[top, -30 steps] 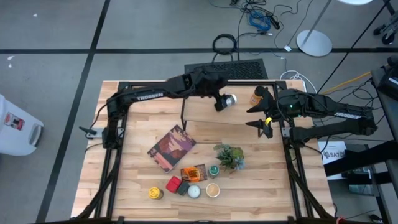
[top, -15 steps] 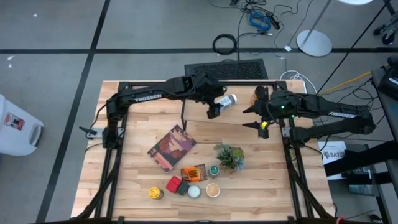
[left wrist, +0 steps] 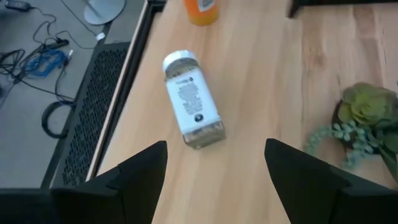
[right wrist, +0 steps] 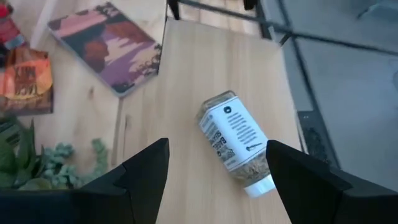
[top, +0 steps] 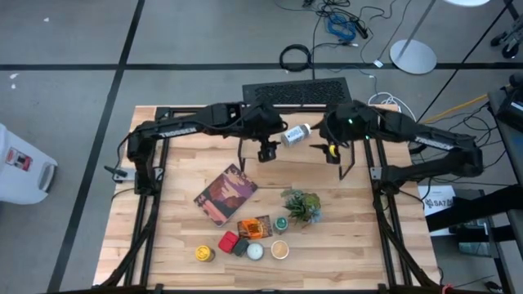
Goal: Shelf spices
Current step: Put the white seasoning bottle on the shelf
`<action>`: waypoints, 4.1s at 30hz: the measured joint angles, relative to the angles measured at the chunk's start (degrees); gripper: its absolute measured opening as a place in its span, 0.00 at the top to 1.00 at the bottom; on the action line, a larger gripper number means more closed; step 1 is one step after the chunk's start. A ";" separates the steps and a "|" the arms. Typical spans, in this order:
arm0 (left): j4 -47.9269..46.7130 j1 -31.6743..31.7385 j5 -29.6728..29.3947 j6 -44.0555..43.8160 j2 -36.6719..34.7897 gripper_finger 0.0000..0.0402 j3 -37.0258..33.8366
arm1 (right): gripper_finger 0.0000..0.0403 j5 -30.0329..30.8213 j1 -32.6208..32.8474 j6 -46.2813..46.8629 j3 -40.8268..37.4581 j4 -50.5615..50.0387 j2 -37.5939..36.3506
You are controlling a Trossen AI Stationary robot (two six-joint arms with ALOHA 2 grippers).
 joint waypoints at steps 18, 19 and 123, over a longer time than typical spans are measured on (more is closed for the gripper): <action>-6.38 -3.60 -0.80 -1.36 -0.04 0.30 0.00 | 0.36 -9.30 -16.11 -16.54 17.34 -18.30 20.57; -6.39 -3.85 -0.91 -1.38 -0.04 0.30 0.00 | 0.36 -9.78 -16.81 -17.37 17.39 -18.64 21.27; 51.30 -3.17 -6.88 0.25 7.19 0.28 -24.20 | 0.52 5.22 -2.37 -14.70 25.81 -40.08 29.48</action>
